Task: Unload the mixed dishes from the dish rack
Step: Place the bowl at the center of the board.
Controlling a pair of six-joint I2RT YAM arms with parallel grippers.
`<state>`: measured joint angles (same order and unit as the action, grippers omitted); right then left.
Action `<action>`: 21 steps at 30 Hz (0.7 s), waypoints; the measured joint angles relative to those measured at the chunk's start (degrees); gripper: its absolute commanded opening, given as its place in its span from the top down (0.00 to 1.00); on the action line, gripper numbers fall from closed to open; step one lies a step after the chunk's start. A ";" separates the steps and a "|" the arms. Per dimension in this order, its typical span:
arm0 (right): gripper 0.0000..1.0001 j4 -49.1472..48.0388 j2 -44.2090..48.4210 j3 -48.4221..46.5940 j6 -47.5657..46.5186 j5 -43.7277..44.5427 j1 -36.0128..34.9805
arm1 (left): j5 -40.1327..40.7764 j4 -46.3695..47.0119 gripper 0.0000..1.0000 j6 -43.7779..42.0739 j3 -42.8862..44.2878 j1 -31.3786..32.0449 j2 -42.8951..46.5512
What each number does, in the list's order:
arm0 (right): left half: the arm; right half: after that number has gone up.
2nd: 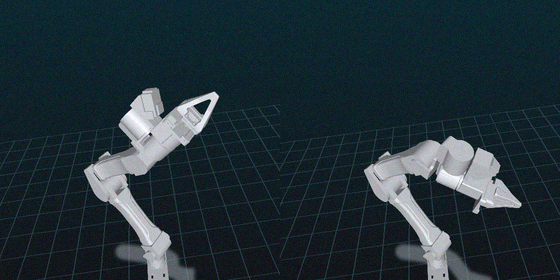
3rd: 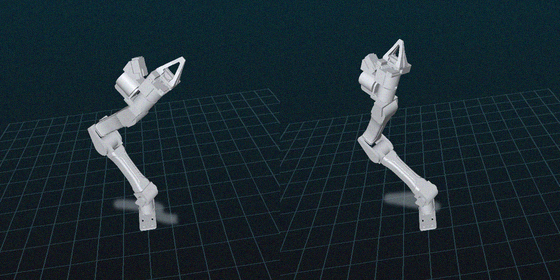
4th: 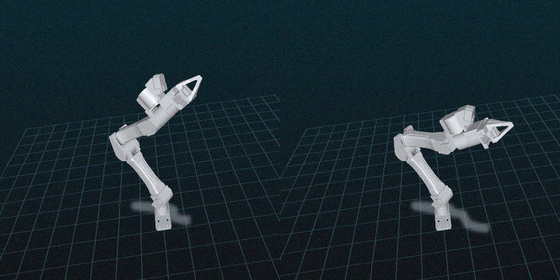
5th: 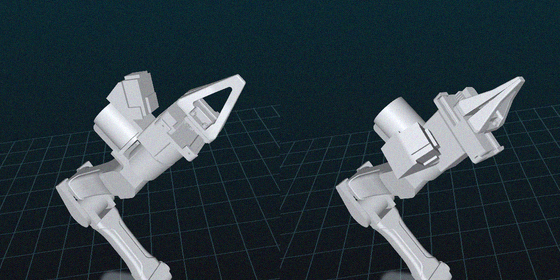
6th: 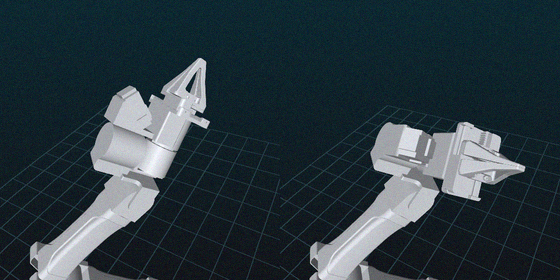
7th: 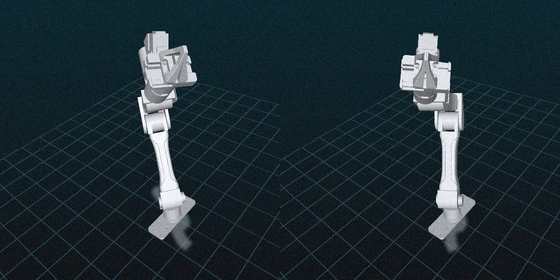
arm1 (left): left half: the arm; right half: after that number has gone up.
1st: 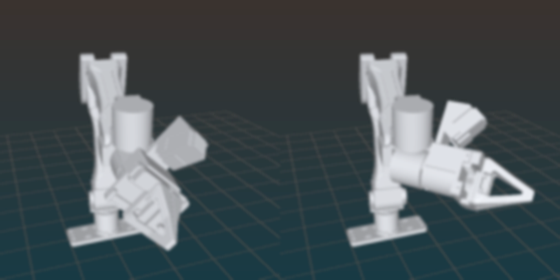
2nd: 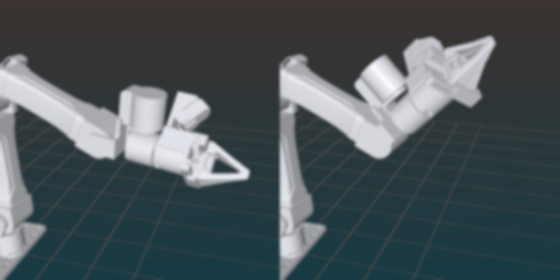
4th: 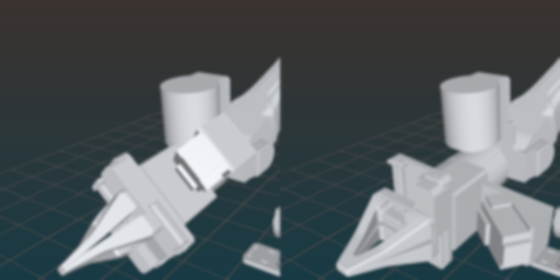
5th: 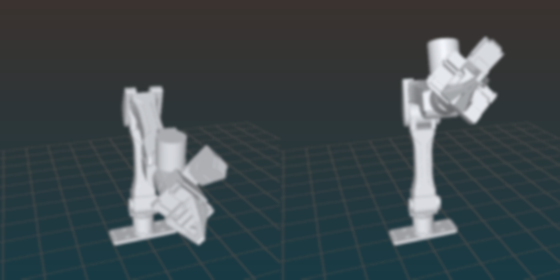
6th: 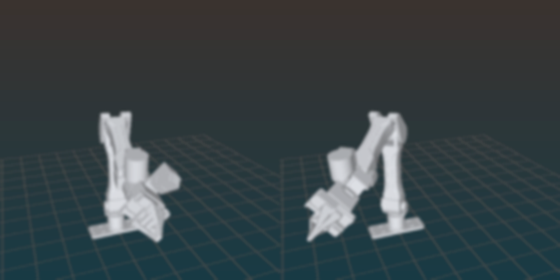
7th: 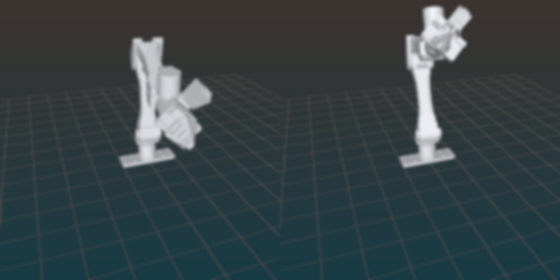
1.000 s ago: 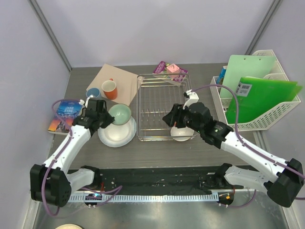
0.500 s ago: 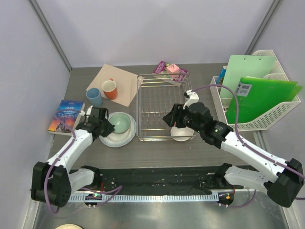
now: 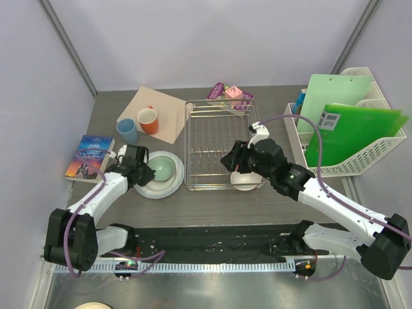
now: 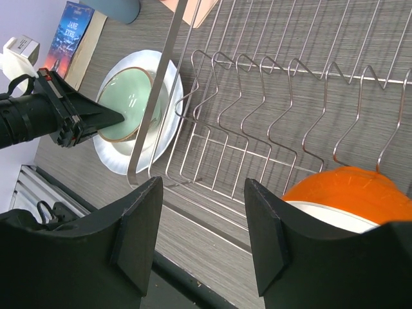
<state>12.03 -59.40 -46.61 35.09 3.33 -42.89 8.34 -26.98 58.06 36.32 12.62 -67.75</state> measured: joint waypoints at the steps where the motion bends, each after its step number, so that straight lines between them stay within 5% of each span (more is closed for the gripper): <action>1: 0.41 0.04 0.00 0.09 0.00 0.13 0.00 | 0.15 0.22 1.00 0.02 0.00 -0.02 -0.13; 4: 0.41 0.09 0.00 0.42 0.00 0.46 0.00 | 0.55 0.37 0.93 0.02 0.00 -0.07 -0.17; 18: 0.41 0.35 0.00 1.53 -0.02 1.14 0.00 | 2.62 -2.60 0.19 -0.79 0.28 -0.28 2.62; 21: 0.41 0.46 0.02 1.57 -0.02 1.36 0.00 | 3.43 -5.46 0.13 -1.75 1.81 -0.28 4.81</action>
<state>12.49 -59.37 -45.04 35.07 4.69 -42.89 11.77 -32.45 56.31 38.13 12.34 -62.94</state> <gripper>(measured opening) 0.589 0.826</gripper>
